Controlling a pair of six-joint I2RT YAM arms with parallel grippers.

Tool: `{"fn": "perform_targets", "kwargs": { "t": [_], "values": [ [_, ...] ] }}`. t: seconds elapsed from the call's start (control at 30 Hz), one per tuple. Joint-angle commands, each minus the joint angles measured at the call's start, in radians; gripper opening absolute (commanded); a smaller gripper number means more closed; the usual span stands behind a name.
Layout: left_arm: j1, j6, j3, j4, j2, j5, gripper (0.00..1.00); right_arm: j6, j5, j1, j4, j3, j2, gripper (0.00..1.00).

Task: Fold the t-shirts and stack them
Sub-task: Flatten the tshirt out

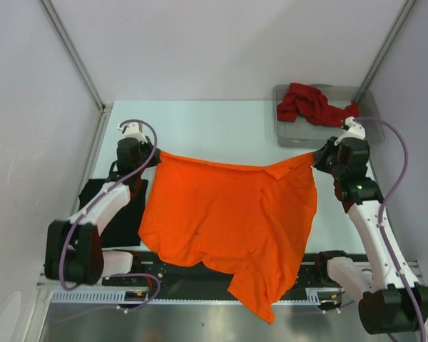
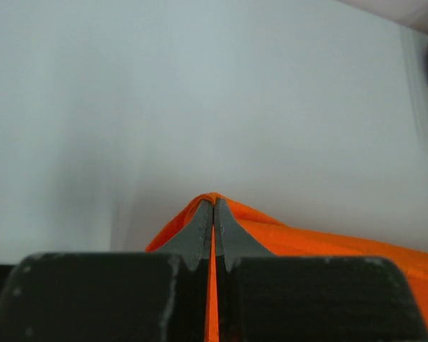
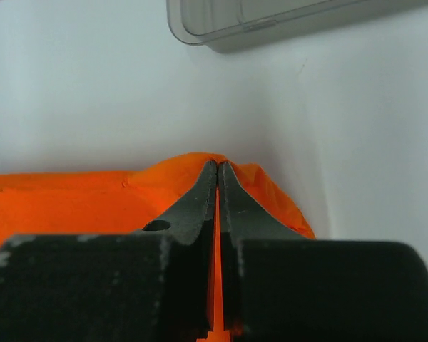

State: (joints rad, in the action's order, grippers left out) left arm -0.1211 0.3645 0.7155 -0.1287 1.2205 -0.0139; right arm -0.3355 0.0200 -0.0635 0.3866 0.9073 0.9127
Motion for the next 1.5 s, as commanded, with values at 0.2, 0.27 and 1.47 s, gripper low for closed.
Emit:
{"fn": "perform_targets", "kwargs": {
  "t": [0.2, 0.27, 1.47],
  "values": [
    [0.011, -0.027, 0.186, -0.238, 0.341, -0.081, 0.00, 0.084, 0.054, 0.002, -0.204, 0.002, 0.143, 0.00],
    [0.012, -0.022, 0.206, -0.218, 0.362, -0.083, 0.00, 0.085, 0.046, 0.002, -0.171, 0.039, 0.155, 0.00],
    [0.011, 0.172, 0.723, 0.179, -0.357, -0.296, 0.00, 0.118, -0.060, 0.010, -0.070, 0.677, -0.193, 0.00]
  ]
}}
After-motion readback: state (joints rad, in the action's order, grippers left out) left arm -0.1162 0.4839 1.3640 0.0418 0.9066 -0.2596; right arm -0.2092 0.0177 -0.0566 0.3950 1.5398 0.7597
